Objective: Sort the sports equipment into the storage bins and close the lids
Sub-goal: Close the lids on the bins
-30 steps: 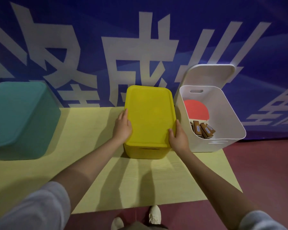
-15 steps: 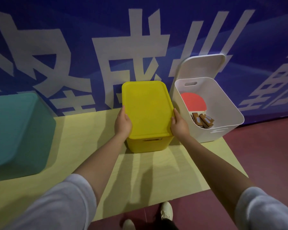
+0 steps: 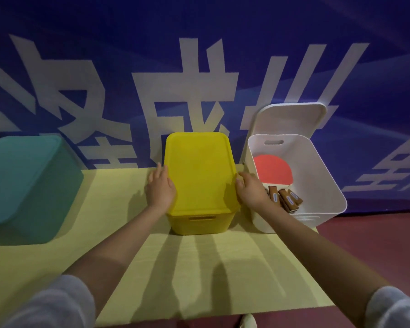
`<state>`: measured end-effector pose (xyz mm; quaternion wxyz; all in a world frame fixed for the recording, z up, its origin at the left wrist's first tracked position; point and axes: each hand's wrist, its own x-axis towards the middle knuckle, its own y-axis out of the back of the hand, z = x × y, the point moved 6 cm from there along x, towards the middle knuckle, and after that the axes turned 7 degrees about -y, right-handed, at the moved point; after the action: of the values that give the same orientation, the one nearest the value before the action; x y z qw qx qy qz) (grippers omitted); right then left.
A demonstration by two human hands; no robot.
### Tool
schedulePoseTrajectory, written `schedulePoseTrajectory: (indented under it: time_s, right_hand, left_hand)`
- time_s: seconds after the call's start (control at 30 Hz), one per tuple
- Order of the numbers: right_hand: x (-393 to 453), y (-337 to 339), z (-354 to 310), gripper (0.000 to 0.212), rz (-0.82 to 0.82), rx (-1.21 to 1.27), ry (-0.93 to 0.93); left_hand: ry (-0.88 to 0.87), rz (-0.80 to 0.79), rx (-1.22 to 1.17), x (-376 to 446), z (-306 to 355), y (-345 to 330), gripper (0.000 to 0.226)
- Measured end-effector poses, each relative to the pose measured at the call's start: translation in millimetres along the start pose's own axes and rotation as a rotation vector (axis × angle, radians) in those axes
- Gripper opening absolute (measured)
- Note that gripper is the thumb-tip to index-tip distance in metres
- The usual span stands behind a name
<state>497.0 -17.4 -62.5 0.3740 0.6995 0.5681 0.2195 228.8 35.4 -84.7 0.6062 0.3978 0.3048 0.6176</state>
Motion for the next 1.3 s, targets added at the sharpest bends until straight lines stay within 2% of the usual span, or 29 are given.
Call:
schedulePoseTrajectory:
  time_s: [0.07,0.17,0.33,0.5,0.63,0.77,0.83,0.9,1.0,1.13,1.3]
  right_hand:
    - [13.9,29.8,-2.3,0.042,0.032,0.034,0.086]
    - [42.3,79.3,3.4,0.039,0.096,0.111,0.166]
    - [93.7,157.4,50.1,0.041,0.297,0.181,0.145]
    - [140.8,227.9,80.7,0.048,0.508,0.167,0.154]
    - [182.0,241.5,104.3,0.048,0.451,0.139,0.116]
    - [197.0,235.6,122.7,0.043,0.462,0.145,0.219]
    - [206.1,238.0,129.2,0.032,0.494,0.134,0.232]
    - [220.7,236.6,131.7,0.020,0.410,0.167,0.240]
    - [235.0,238.4,131.6,0.016,0.314,0.252,0.237]
    - [226.1,248.1,125.2,0.011,0.248,0.364,0.212]
    - [186.6,285.4,98.2,0.011,0.331,0.492,0.271]
  left_hand:
    - [-0.023,0.089,0.077,4.9,23.3,7.4,0.047]
    - [-0.108,0.145,-0.052,20.0,86.1,6.1,0.045]
    - [-0.068,0.128,-0.420,40.8,192.1,-26.8,0.042]
    - [-0.096,0.072,-0.537,89.4,262.0,-52.4,0.044]
    - [-0.125,0.018,-0.517,133.3,289.6,-68.3,0.048]
    - [-0.150,0.026,-0.510,155.4,296.1,-92.0,0.045]
    - [-0.113,0.070,-0.560,158.4,292.8,-103.2,0.039]
    - [-0.036,0.114,-0.626,159.7,289.8,-109.4,0.031]
    - [0.044,0.133,-0.696,162.5,290.8,-113.2,0.027]
    - [0.078,0.195,-0.785,167.0,289.3,-109.4,0.028]
    - [0.056,0.275,-0.881,153.1,310.8,-52.8,0.027]
